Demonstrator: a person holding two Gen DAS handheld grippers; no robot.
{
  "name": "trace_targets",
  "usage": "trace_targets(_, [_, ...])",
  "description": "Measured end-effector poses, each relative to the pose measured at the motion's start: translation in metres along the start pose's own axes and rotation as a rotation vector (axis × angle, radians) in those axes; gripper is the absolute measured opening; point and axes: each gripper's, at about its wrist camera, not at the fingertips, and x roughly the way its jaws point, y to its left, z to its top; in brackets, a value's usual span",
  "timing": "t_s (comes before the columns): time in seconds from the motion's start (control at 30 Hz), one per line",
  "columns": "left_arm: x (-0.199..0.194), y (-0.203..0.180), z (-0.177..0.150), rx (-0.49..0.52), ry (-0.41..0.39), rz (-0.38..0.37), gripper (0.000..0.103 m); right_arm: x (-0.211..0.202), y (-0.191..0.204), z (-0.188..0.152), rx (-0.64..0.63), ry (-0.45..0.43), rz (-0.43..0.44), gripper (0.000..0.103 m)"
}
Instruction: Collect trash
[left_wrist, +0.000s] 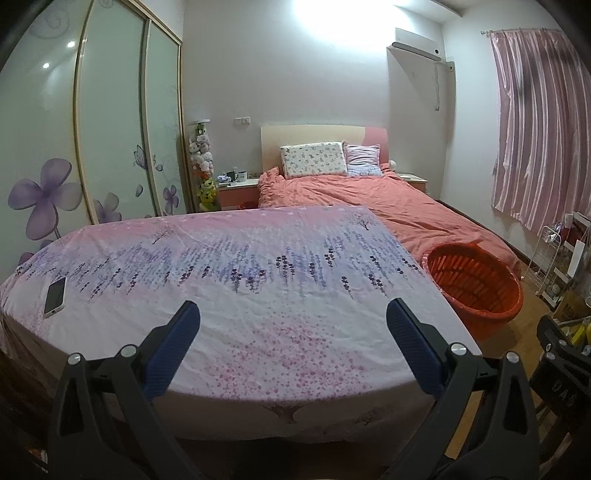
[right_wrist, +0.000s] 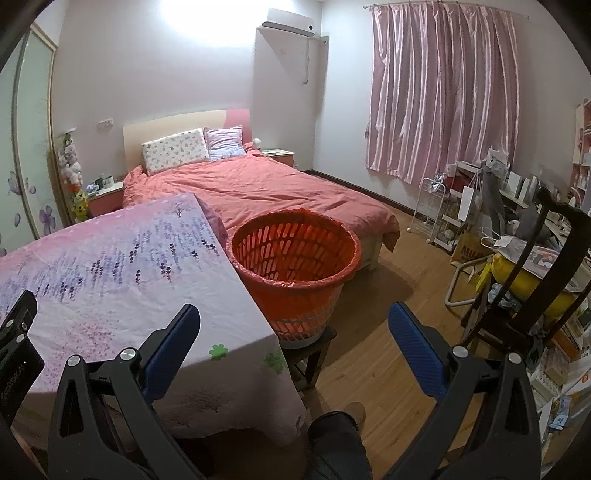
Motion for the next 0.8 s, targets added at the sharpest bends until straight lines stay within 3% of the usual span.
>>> trace_targets(0.8, [0.0002, 0.0034, 0.0032, -0.008, 0.000, 0.019, 0.099, 0.0003, 0.0029, 0.0047, -0.003, 0.000, 0.006, 0.101])
